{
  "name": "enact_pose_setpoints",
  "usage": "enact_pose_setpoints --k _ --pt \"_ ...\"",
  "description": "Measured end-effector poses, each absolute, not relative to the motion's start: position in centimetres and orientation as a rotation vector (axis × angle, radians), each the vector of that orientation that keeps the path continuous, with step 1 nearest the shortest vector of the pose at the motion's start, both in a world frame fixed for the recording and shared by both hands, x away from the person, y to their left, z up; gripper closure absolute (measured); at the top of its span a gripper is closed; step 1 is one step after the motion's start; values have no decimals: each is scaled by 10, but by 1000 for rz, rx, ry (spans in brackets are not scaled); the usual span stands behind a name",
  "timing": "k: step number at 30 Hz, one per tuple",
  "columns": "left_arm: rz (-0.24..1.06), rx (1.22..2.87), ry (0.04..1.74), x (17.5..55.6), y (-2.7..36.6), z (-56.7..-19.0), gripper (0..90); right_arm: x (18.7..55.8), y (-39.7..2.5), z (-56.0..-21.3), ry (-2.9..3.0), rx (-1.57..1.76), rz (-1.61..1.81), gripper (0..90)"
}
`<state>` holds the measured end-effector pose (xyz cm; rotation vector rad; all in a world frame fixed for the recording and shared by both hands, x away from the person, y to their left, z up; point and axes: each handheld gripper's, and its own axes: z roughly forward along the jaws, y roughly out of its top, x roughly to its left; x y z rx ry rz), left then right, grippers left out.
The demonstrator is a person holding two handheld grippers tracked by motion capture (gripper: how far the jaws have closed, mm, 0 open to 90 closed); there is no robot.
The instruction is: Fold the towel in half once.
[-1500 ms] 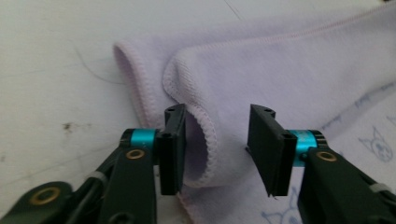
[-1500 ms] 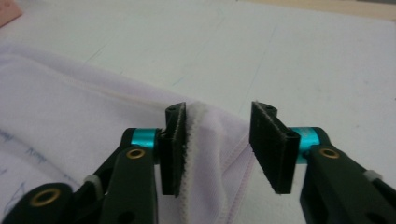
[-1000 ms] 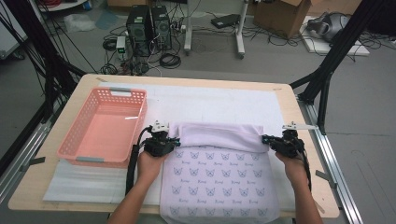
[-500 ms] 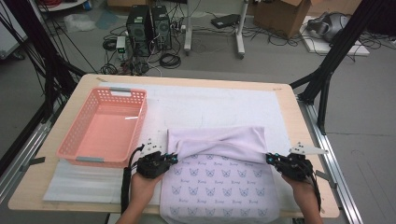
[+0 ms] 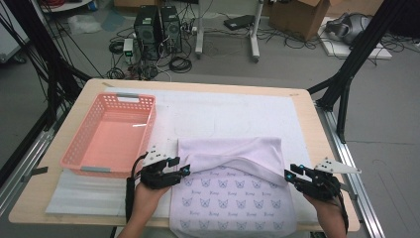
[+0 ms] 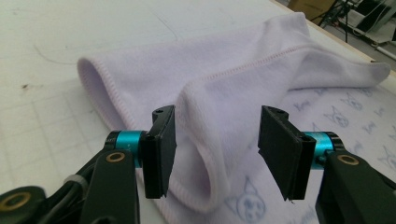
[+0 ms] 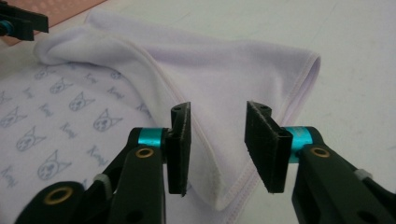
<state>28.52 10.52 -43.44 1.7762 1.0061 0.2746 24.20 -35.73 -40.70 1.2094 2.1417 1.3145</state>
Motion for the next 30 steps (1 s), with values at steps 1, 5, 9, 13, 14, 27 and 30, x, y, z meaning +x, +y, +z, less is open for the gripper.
enact_pose_setpoints --k 1,5,9,13,14,27,30 --pt "265 1777 1005 290 101 -434 454 244 -355 -408 2146 1212 1318 585" --pt "267 1836 1028 305 84 -440 468 255 -339 -425 2222 1208 1233 560" --pt "291 1941 1040 306 74 -446 779 261 -330 -440 2267 1213 1153 686" --pt "296 1923 1002 296 79 -444 865 256 -329 -440 2303 1174 1146 863" --pt "291 1903 1003 292 82 -443 866 253 -330 -438 2308 1173 1169 866" --pt "268 1842 905 230 111 -439 865 210 -342 -426 2357 1138 1208 868" --pt "248 1841 897 217 115 -444 852 198 -342 -428 2401 1117 1195 863"
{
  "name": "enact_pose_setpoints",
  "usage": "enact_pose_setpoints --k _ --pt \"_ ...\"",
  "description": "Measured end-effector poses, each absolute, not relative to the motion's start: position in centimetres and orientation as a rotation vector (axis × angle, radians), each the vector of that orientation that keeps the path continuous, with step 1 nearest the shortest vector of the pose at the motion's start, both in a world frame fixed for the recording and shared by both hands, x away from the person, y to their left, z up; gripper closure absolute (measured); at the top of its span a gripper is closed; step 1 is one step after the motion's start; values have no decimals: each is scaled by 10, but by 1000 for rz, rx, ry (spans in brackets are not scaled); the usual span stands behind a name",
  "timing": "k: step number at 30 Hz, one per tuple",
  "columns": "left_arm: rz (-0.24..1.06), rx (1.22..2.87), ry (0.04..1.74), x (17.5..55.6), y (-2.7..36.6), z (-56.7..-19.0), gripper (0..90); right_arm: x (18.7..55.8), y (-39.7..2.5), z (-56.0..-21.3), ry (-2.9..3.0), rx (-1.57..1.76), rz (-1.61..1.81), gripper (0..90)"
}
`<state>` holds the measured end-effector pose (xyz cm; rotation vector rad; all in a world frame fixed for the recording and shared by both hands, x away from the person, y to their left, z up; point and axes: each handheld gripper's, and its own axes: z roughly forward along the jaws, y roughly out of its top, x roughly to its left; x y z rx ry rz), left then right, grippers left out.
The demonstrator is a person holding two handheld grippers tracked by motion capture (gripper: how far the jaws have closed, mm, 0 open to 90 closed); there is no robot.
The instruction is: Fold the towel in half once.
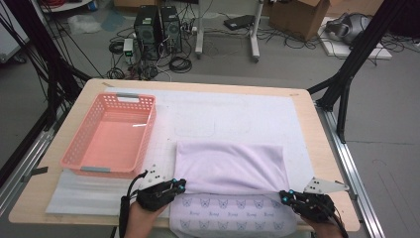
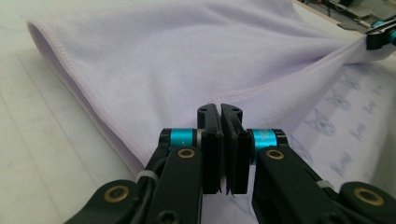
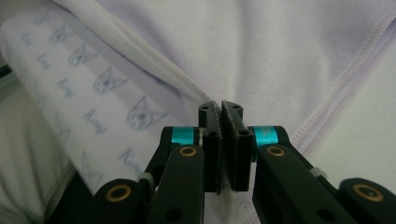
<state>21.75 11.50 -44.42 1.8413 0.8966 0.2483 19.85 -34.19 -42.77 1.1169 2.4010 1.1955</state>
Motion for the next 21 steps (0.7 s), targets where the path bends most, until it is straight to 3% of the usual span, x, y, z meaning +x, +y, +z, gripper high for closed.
enact_pose_setpoints --k 3,7,12,17,19,21 --pt "242 1818 893 213 120 -444 682 195 -343 -424 2385 1114 1226 732" --pt "260 1789 889 216 121 -442 521 195 -351 -417 2275 1153 1319 683" --pt "214 1841 906 220 114 -450 512 199 -351 -427 2235 1229 1179 664" --pt "204 1904 899 216 105 -460 572 204 -340 -442 2295 1249 1030 638" --pt "248 1924 872 212 102 -460 607 203 -339 -443 2282 1236 1012 703" --pt "242 1938 881 212 103 -459 738 201 -339 -442 2290 1213 981 867"
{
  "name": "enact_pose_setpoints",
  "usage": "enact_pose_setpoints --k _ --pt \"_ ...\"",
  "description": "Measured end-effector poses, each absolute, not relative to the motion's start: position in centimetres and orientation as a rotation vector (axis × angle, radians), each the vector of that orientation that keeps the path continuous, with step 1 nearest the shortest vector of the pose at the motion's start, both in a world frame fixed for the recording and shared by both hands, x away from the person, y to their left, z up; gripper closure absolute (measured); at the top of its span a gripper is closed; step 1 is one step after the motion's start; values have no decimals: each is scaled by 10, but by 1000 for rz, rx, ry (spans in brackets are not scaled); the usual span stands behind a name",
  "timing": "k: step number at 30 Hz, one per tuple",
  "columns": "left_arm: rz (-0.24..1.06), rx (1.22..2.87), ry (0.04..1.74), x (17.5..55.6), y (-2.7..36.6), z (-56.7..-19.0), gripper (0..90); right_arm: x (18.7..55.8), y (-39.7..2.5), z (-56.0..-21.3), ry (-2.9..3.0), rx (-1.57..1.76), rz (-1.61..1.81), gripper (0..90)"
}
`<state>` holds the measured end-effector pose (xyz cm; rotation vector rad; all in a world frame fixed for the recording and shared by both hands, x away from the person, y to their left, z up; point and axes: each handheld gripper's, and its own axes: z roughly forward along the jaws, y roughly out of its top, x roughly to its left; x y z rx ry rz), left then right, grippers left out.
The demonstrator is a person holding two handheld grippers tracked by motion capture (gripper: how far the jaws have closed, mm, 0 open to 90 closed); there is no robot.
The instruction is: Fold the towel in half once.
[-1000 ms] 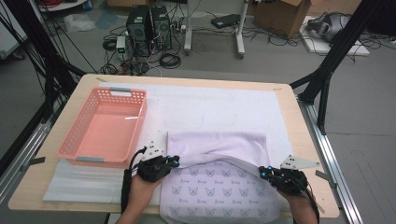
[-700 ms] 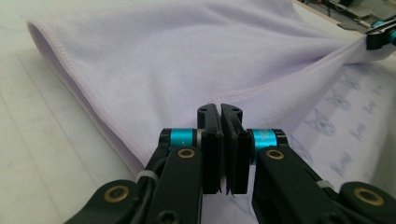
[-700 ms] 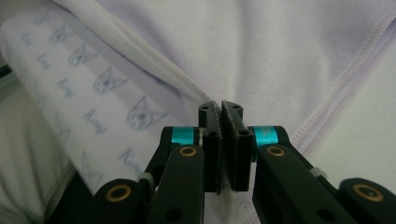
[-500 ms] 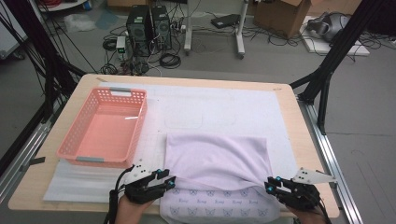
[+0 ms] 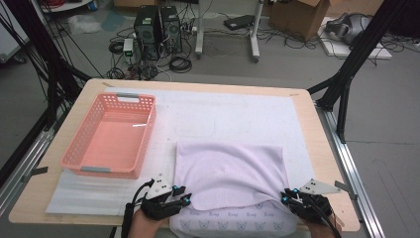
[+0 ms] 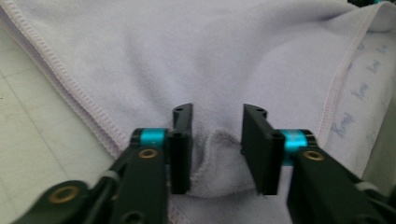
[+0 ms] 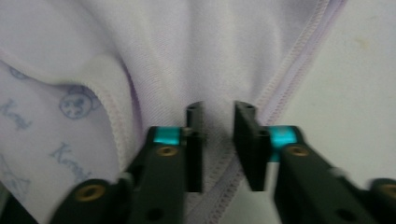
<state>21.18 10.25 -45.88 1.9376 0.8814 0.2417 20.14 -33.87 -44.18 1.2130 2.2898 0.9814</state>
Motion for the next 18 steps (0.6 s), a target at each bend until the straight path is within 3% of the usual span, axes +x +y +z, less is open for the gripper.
enact_pose_setpoints --k 3,18 --pt "252 1954 889 210 103 -454 854 200 -340 -441 2285 1215 990 884" --pt "183 1827 854 182 130 -437 855 172 -356 -420 2271 1212 1134 887"
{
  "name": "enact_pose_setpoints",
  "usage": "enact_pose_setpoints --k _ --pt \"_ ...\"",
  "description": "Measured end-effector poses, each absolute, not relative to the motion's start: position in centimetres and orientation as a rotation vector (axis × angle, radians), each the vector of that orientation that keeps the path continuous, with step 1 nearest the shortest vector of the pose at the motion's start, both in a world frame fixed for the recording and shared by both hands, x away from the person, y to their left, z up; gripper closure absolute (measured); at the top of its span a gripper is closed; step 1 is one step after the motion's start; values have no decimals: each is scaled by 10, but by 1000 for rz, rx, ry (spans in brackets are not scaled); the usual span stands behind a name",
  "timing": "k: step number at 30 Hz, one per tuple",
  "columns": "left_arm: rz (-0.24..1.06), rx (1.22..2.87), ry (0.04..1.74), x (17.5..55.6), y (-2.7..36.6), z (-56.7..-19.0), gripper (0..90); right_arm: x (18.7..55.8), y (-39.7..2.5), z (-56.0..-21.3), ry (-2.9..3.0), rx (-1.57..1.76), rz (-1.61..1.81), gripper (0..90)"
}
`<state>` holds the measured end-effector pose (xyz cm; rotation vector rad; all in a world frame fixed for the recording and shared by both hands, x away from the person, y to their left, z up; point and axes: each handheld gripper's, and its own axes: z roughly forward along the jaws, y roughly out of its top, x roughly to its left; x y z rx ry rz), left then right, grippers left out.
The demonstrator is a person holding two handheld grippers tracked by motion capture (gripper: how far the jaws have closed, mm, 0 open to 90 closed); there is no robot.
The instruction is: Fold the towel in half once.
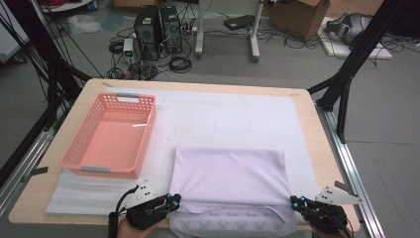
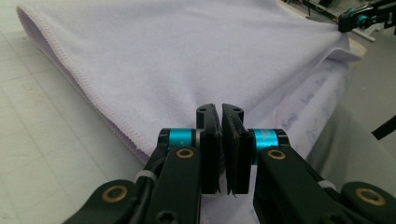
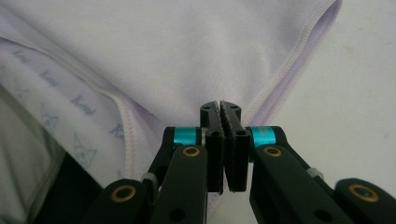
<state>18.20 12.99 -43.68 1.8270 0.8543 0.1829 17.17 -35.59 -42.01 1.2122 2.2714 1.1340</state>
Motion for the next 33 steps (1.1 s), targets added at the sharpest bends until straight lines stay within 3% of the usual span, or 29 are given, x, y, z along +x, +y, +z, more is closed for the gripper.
enact_pose_setpoints --k 5,8,10,17,23,28,33 --pt "168 1814 820 174 135 -434 828 166 -359 -414 2297 1225 1126 861" --pt "225 1795 854 179 136 -436 507 168 -360 -417 2262 1252 1106 724" --pt "261 1766 865 185 138 -434 455 171 -361 -418 2234 1254 1116 692" --pt "305 1774 878 219 131 -439 456 189 -358 -419 2134 1206 1116 676" --pt "296 1765 904 249 122 -441 460 226 -355 -424 2121 1228 1105 679" --pt "239 1776 986 274 119 -445 464 254 -348 -428 2151 1231 1136 812" --pt "268 1808 1026 290 116 -450 461 281 -337 -439 2189 1278 1073 813"
